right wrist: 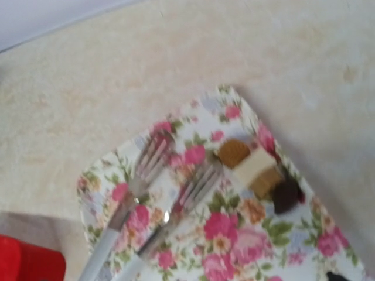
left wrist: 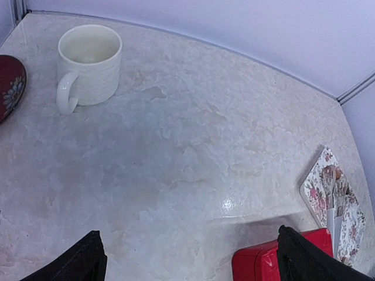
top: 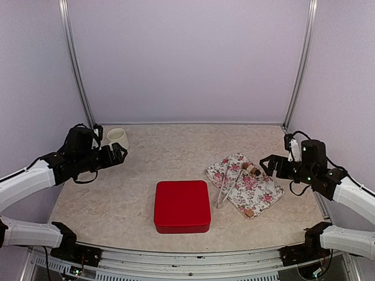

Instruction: Pack the chocolate

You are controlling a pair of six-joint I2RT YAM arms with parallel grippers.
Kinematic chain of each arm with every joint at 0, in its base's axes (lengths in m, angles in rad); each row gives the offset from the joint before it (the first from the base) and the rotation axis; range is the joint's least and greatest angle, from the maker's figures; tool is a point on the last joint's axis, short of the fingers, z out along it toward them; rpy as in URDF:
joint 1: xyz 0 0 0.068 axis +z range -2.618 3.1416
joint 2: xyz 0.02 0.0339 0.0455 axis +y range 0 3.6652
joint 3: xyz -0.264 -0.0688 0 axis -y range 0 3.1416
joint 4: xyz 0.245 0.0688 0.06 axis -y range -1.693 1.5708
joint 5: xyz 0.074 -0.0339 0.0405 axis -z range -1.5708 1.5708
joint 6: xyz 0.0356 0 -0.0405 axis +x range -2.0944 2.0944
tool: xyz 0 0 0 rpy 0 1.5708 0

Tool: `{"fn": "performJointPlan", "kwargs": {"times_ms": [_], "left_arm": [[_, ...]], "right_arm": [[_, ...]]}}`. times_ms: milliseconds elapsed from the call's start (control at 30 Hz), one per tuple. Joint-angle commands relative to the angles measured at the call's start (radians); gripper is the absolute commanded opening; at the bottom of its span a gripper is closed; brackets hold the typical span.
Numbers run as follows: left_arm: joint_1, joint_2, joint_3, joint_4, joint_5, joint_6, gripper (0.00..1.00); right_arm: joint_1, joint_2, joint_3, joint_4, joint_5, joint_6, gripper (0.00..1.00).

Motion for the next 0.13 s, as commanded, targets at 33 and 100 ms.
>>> {"fn": "performJointPlan", "kwargs": {"times_ms": [33,100], "left_arm": [[0.006,-0.002,-0.026,0.002,-0.03,-0.036,0.99],[0.006,-0.004,-0.025,0.009,-0.028,-0.039,0.99]], "right_arm": [[-0.017,-0.023,-0.037,0.084,-0.03,0.033,1.0],[-0.017,-0.012,-0.033,0.088,-0.032,0.026,1.0]]}}
